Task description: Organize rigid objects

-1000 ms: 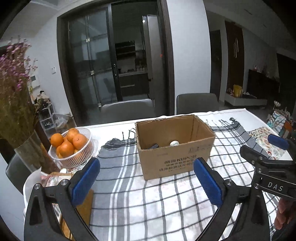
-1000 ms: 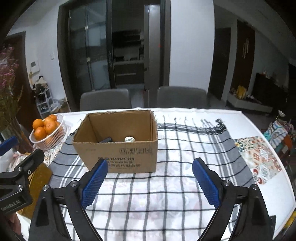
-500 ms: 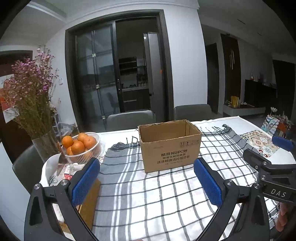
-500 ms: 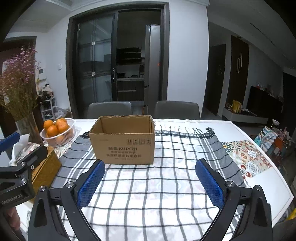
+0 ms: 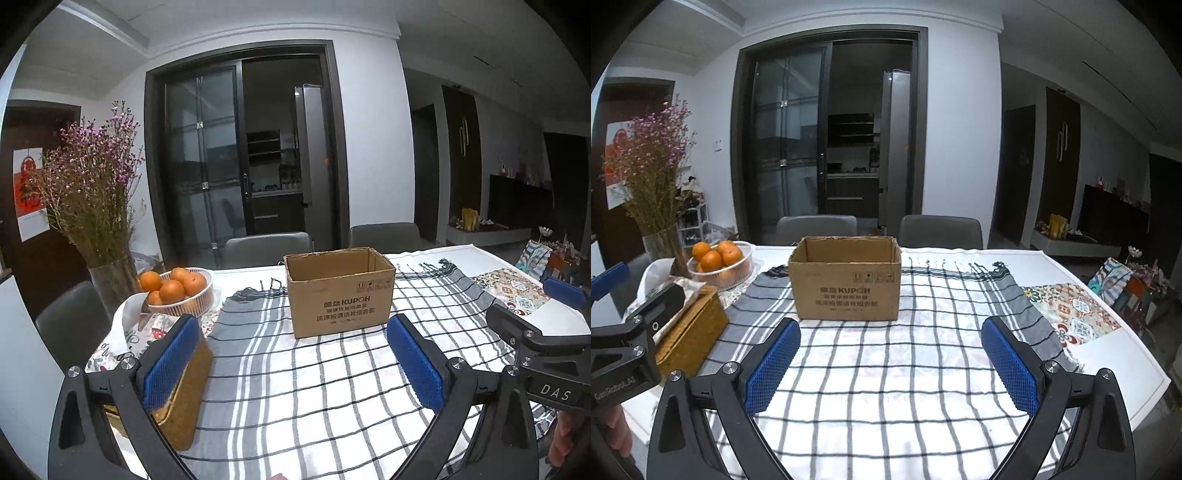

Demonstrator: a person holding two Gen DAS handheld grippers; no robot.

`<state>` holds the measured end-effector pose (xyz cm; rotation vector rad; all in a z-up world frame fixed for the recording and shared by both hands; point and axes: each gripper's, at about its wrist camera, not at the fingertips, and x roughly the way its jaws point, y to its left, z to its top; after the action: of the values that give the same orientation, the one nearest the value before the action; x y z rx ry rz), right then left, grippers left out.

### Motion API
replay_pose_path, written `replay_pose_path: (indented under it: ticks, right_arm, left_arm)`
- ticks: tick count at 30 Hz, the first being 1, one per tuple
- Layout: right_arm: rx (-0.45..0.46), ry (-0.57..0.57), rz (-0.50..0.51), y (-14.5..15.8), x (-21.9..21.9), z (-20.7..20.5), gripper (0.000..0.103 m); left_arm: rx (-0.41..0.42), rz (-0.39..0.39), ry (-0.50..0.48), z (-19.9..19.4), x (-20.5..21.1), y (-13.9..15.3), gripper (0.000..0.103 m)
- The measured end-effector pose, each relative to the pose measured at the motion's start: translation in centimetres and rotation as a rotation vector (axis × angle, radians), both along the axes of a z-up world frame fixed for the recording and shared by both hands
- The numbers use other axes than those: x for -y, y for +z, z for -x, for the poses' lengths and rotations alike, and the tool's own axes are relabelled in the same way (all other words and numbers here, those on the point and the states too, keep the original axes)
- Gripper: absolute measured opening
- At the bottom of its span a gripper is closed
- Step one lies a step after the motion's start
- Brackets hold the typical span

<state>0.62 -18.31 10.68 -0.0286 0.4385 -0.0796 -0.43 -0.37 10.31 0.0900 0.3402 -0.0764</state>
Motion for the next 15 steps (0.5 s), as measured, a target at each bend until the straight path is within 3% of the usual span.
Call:
replay_pose_path:
  ticks: [15]
  right_arm:
    - [0.022,0.006,-0.005,0.2,-0.1,1.8,0.1]
  left_arm:
    - [0.013,0.001,0.0,1.2,-0.2,-0.1,0.103]
